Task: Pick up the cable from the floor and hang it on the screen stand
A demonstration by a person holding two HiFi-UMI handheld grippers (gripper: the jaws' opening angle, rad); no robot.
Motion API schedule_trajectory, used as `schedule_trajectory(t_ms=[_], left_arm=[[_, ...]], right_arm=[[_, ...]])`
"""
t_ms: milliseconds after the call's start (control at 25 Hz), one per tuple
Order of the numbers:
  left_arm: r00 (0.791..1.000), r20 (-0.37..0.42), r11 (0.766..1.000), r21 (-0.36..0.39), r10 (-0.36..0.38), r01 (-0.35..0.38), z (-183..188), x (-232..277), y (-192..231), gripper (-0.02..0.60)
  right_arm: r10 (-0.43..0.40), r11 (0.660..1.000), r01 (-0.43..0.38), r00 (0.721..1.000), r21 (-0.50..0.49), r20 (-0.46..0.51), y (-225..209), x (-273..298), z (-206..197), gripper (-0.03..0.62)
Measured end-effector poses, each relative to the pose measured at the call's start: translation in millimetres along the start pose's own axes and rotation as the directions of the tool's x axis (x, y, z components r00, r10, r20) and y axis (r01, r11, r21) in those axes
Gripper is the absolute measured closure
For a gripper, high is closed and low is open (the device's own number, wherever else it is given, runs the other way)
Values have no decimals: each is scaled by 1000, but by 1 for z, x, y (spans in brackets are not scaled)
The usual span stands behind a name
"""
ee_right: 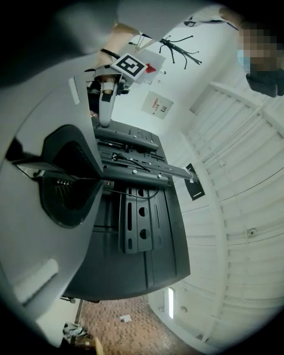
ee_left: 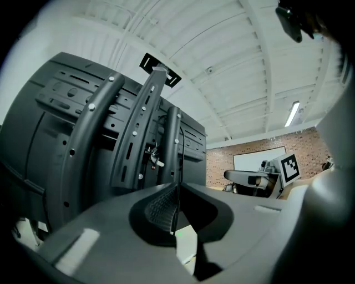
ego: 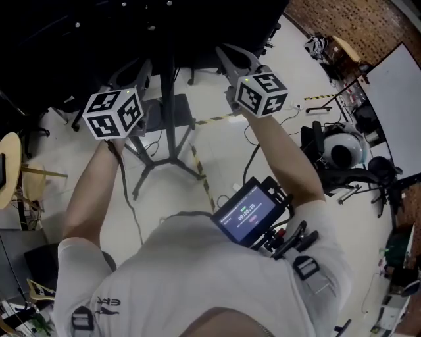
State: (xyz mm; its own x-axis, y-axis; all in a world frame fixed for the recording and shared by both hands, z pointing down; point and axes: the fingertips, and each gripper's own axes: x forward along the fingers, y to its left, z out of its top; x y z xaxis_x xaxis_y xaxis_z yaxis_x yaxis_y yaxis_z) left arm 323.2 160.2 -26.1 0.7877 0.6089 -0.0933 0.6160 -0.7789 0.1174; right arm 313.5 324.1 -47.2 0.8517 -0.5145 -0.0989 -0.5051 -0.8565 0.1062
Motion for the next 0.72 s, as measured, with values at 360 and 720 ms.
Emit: schedule_trajectory(t_ms=[360, 720], left_arm=[[996, -32, 997, -10, 80, -81, -47, -10, -50, 568], [984, 7, 982, 64, 177, -177, -86, -55, -86, 578]], right_arm=[[78, 995, -78, 997, 66, -4, -18, -55, -40, 579], [195, 977, -192, 981, 94, -22, -14, -113, -90, 579]])
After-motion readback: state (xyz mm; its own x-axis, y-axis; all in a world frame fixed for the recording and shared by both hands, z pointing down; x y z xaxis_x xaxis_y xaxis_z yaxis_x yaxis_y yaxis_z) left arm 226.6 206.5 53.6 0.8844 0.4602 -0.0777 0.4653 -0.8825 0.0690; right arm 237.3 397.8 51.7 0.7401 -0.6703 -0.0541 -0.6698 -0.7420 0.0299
